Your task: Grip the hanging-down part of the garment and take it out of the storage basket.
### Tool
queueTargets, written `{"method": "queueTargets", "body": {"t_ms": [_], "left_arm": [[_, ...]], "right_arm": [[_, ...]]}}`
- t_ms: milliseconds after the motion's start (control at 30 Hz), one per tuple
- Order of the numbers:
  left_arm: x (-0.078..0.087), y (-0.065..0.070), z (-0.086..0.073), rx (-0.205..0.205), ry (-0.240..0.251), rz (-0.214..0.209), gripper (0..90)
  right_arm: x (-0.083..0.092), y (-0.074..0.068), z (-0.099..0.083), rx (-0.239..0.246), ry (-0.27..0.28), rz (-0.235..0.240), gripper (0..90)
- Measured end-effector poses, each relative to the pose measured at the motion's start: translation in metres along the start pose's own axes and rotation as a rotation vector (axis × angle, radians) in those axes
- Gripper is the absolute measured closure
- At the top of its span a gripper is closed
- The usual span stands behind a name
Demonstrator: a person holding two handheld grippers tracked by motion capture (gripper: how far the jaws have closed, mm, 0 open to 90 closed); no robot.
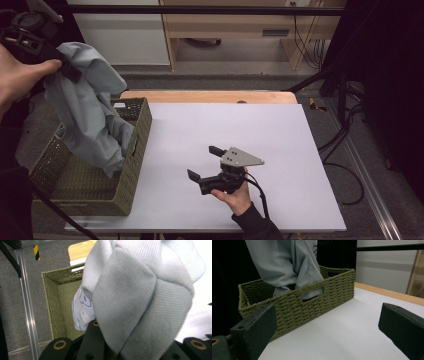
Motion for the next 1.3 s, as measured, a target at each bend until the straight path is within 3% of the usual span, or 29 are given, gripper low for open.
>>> {"method": "queueTargets", "body": {"t_ms": [567,1067,1300], "left_arm": [[-0.005,0.002,0.005,-0.012,-0.023,-0.007,80.1],[-0.009,-0.001,0.003,-0.006,-0.038,-0.002,80.0],[-0.009,0.001,0.004,-0.013,-0.037,-0.002,80.0]], "right_arm": [[-0.09,-0.031,0.019,0.0,-0.019,0.092,4.3],[-0.14,-0.05,0.013,0.027,-0.062,0.127,7.2],[-0.16,-0.058,0.013,0.012,-0.063,0.139,8.3]]}}
Point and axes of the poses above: each handheld gripper's, and its own axes: x roughly backward along the jaws, z roughly out of its top, y roughly to its right, the point moved 5 cm from there along -x, roughly forward along the jaws, and after that the axes turned 2 degrees about -x, right-handed, at the moved point
